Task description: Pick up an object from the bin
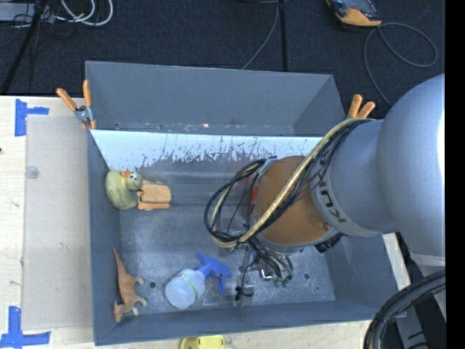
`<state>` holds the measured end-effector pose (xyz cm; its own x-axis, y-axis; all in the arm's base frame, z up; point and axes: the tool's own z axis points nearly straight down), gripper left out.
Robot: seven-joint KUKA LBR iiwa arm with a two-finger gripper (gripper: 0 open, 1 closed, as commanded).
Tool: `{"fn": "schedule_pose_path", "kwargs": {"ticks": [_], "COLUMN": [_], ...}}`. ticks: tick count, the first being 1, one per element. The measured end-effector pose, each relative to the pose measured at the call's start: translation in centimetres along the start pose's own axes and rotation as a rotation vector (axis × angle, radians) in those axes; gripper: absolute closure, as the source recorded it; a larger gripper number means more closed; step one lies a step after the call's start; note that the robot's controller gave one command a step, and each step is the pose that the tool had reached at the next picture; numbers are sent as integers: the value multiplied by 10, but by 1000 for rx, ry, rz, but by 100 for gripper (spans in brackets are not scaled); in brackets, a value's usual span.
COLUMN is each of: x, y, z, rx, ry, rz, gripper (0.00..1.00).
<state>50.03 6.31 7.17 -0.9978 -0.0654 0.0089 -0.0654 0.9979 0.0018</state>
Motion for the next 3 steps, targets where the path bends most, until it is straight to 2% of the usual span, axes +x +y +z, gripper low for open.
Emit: {"fn": "schedule_pose_path", "kwargs": {"ticks": [1, 2, 3], "x": [-2, -2, 14], "y": [55, 55, 63], "z": [0, 0, -129], "rx": [-1, -2, -1], "ry": [-1, -1, 1], "rz": [-63, -64, -58], "gripper": [100, 100, 100]}}
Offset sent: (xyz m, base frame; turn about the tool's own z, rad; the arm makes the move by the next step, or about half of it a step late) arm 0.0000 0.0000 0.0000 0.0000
